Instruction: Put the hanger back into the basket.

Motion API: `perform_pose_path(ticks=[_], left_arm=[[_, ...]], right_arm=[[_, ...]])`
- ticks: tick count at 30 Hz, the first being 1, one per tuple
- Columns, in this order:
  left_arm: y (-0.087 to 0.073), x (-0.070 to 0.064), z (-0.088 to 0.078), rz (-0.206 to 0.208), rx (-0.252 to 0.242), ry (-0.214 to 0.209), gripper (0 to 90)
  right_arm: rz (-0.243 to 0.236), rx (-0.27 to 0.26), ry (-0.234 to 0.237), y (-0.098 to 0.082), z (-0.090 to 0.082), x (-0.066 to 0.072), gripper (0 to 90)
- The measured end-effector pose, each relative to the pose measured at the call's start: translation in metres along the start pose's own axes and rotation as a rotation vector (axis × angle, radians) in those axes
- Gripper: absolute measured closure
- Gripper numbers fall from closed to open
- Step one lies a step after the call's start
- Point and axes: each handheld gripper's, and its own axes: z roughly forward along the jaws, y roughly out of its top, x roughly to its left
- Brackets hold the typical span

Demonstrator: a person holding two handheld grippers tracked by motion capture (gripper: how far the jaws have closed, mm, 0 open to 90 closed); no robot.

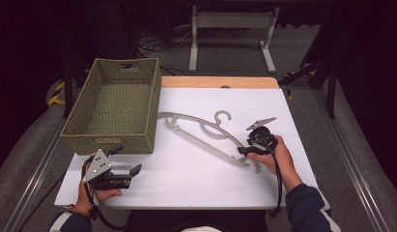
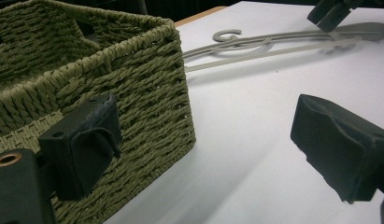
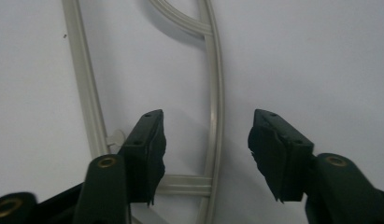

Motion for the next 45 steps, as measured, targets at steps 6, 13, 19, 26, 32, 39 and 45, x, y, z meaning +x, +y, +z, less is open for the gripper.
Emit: perform_pose_path(ticks=[6, 13, 19, 26, 32, 39, 45], left_arm=[[0.001, -0.002, 0.002, 0.009, 0.003, 0.004, 10.0], [0.001, -0.003, 0.004, 0.006, 0.017, -0.016, 10.2], [-0.001, -0.004, 0.007, 0.007, 0.035, -0.025, 10.7], [-0.001, -0.007, 0.01, 0.022, 0.046, -0.029, 10.8], [-0.001, -0.007, 0.01, 0.023, 0.049, -0.029, 11.0], [-0.001, -0.008, 0.01, 0.04, 0.049, -0.018, 11.1], [0.0, -0.009, 0.008, 0.052, 0.036, -0.011, 10.7]], right_arm=[[-0.006, 0.054, 0.038, -0.002, 0.017, -0.004, 60.0], [-0.077, 0.083, 0.0, 0.005, 0.02, -0.003, 78.9], [-0.093, 0.103, -0.015, 0.008, 0.021, -0.001, 79.8], [0.017, 0.017, 0.058, -0.002, 0.019, -0.017, 83.1], [0.006, -0.007, 0.025, -0.008, 0.016, -0.019, 83.4], [0.017, -0.096, 0.038, -0.01, 0.006, -0.021, 83.4], [0.015, -0.181, 0.027, -0.01, -0.006, -0.021, 83.5]])
